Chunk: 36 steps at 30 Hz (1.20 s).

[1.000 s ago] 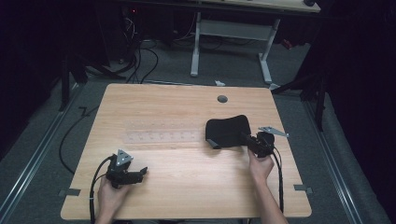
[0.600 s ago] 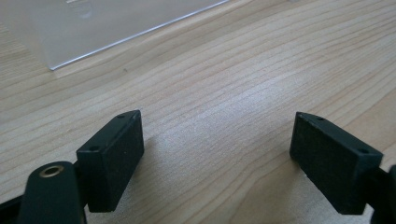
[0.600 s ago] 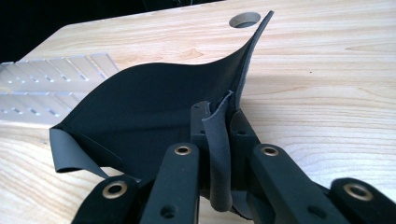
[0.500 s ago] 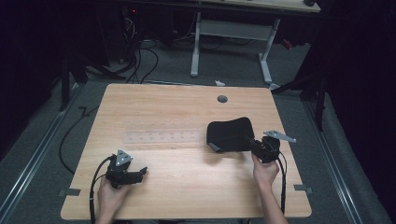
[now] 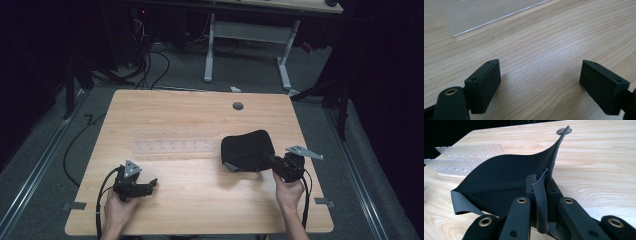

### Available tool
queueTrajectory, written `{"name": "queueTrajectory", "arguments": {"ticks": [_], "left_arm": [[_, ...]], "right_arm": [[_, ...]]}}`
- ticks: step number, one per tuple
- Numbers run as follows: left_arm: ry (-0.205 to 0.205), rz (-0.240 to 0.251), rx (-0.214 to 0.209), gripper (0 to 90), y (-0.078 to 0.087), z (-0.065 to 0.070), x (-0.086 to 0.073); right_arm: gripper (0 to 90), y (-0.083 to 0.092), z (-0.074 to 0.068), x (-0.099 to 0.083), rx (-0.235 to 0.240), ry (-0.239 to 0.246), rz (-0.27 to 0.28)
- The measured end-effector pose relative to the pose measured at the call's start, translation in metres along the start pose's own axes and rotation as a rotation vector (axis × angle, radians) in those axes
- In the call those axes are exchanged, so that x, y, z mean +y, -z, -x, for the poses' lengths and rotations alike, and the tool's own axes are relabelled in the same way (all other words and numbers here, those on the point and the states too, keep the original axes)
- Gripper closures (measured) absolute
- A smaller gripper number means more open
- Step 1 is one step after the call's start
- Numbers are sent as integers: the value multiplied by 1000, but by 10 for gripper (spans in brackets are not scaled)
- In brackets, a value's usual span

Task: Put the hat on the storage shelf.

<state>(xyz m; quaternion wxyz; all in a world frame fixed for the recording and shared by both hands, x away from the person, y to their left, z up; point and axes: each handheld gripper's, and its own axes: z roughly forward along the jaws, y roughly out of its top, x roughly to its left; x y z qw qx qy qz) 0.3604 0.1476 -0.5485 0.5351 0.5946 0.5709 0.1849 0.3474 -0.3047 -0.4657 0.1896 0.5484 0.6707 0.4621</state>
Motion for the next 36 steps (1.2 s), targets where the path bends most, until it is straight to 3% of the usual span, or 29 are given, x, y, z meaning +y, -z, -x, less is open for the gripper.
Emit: {"name": "queueTrajectory", "arguments": {"ticks": [17,22,27,36], "left_arm": [[-5,-4,-23,167,1,0,0],[-38,-3,-34,175,3,3,-2],[-61,4,-79,171,9,10,-1],[-87,-4,-190,161,18,34,0]], "right_arm": [[848,19,-10,-16,51,-12,-20],[848,24,-19,-17,77,3,-18],[847,23,-28,-16,99,24,-21],[847,18,-38,-22,134,7,-27]]}}
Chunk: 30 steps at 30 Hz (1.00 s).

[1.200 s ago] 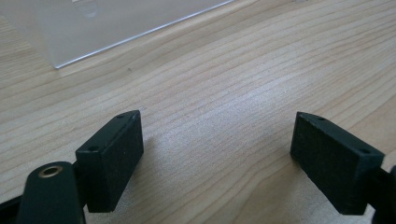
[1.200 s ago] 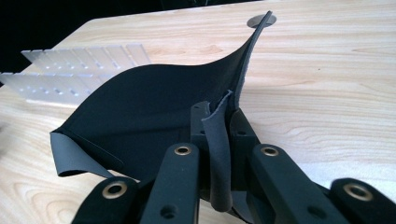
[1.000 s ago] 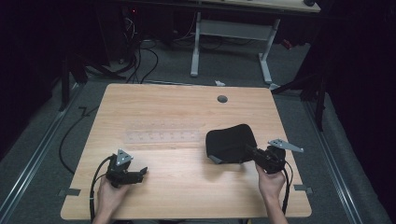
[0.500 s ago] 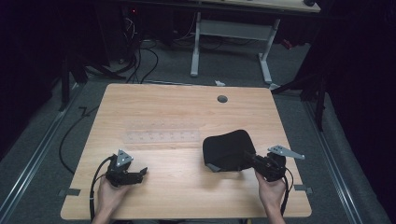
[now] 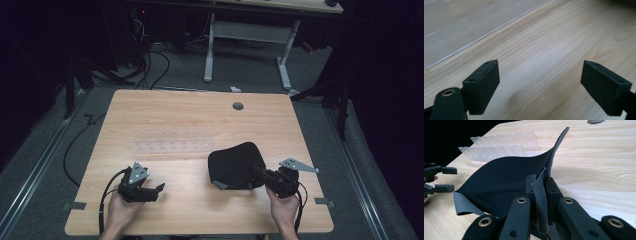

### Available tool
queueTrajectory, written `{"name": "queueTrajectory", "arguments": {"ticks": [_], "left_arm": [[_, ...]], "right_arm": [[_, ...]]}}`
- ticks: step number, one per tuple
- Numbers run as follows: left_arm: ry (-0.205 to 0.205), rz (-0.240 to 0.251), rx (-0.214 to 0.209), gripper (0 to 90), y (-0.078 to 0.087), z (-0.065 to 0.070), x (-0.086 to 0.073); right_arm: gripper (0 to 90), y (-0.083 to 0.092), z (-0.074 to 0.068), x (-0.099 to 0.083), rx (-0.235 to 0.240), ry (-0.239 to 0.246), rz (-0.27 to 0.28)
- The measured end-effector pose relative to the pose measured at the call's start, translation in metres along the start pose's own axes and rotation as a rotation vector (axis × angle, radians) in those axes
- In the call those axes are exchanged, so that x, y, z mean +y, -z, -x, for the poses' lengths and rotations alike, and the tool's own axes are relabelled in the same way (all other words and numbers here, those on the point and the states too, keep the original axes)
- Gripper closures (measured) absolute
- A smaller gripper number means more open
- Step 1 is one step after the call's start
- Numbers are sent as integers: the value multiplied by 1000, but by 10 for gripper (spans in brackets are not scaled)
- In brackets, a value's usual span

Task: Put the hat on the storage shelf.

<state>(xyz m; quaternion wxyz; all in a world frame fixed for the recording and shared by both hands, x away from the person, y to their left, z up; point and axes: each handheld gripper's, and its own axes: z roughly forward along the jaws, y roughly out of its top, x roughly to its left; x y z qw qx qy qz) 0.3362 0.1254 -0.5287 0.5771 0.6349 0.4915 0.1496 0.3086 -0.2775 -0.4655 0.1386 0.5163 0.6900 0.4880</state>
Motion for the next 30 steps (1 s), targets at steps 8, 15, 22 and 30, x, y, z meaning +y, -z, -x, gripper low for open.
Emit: {"name": "queueTrajectory", "arguments": {"ticks": [8,15,22,30], "left_arm": [[9,-14,-137,162,3,25,4],[-35,-35,-186,158,1,46,3],[-62,-42,-221,157,0,59,3],[-75,-35,-246,160,2,64,3]], "right_arm": [[845,-3,-9,-1,19,9,-4],[845,-12,-16,-2,46,12,-14],[845,-24,-30,2,86,34,-32],[845,-35,-43,3,126,59,-65]]}}
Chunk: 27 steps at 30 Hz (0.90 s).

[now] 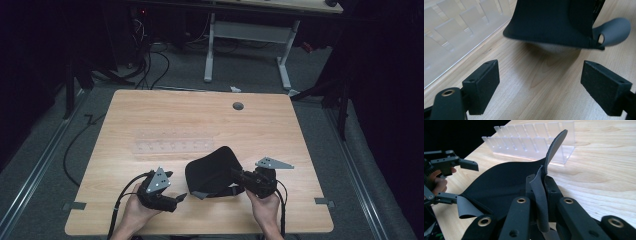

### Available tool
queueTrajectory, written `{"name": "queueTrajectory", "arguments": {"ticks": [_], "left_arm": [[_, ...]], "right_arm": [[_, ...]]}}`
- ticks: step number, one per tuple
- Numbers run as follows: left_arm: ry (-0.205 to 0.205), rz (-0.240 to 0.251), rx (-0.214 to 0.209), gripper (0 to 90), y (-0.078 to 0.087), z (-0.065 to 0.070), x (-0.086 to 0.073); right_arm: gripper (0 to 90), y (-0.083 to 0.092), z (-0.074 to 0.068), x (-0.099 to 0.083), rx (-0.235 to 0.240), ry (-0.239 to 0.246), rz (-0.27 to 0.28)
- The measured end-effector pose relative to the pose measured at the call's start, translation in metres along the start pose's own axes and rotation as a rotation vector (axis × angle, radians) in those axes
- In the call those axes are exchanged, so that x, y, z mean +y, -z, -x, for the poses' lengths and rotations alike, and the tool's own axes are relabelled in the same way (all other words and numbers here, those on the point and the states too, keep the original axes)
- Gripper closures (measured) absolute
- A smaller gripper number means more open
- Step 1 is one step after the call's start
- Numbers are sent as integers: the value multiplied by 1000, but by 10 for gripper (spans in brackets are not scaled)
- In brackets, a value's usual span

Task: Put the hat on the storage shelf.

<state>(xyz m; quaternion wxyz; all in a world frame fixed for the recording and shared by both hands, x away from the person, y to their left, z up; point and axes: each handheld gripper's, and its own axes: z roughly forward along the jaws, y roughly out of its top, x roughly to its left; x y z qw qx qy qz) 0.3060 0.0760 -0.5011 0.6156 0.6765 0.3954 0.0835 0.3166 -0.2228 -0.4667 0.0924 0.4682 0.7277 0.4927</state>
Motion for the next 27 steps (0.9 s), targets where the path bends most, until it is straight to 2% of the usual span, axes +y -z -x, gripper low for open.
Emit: {"name": "queueTrajectory", "arguments": {"ticks": [7,12,18,27], "left_arm": [[-18,-1,-10,164,-1,3,1],[-13,5,-27,183,-2,7,1],[-29,-6,-27,189,-2,9,-1],[-28,-3,-24,205,-3,10,-1]], "right_arm": [[843,-5,-7,1,30,3,-11],[843,-7,-11,3,40,8,-29],[842,-10,-12,5,45,14,-42],[840,-13,-15,4,53,22,-60]]}}
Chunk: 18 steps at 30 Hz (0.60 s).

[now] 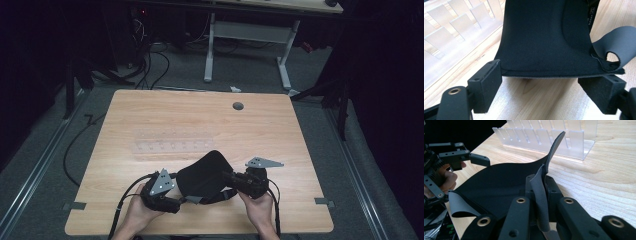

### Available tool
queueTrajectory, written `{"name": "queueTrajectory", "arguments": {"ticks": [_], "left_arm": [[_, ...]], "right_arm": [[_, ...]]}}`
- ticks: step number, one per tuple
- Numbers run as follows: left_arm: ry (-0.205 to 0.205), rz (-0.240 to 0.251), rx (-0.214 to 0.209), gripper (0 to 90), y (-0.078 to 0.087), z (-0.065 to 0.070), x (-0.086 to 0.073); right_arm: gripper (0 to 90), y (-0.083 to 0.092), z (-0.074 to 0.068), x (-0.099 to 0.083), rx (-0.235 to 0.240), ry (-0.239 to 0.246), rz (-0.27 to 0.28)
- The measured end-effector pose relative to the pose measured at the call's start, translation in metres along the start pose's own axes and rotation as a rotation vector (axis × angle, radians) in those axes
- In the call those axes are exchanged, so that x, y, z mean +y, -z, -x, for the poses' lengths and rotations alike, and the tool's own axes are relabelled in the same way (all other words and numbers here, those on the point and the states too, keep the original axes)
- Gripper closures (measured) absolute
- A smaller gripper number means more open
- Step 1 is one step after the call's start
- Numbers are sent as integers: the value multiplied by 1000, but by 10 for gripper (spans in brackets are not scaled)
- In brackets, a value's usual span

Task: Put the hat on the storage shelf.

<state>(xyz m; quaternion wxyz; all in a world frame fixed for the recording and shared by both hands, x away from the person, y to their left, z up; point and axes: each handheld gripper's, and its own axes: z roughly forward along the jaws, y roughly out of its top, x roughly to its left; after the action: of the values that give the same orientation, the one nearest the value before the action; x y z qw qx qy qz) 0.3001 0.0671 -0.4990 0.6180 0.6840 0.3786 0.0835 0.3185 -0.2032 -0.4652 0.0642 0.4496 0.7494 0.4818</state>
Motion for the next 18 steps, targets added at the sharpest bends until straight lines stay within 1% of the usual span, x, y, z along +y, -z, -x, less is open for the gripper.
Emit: {"name": "queueTrajectory", "arguments": {"ticks": [2,5,6,8,9,10,11,14,17,18], "left_arm": [[-7,4,5,223,1,0,0],[-15,8,13,242,1,-1,1],[-11,14,11,247,1,-1,1],[-16,13,-3,288,2,0,1],[-18,14,-4,302,2,1,1],[-23,8,-7,313,2,1,1],[-28,7,-9,327,1,2,0],[-42,-5,-13,376,0,3,-1],[-43,-10,-12,416,0,3,-1],[-47,-15,-12,428,0,2,0]], "right_arm": [[840,0,-1,0,2,-2,-9],[839,0,-4,1,6,6,-11],[839,0,-4,2,9,10,-8],[838,0,-5,3,15,11,-9],[839,0,-6,3,26,9,-7],[838,0,-7,4,35,2,-11],[838,-1,-7,4,39,12,-9],[835,-2,-10,6,42,23,-7],[832,-4,-11,7,49,19,-8],[831,-5,-12,8,56,10,-11]]}}
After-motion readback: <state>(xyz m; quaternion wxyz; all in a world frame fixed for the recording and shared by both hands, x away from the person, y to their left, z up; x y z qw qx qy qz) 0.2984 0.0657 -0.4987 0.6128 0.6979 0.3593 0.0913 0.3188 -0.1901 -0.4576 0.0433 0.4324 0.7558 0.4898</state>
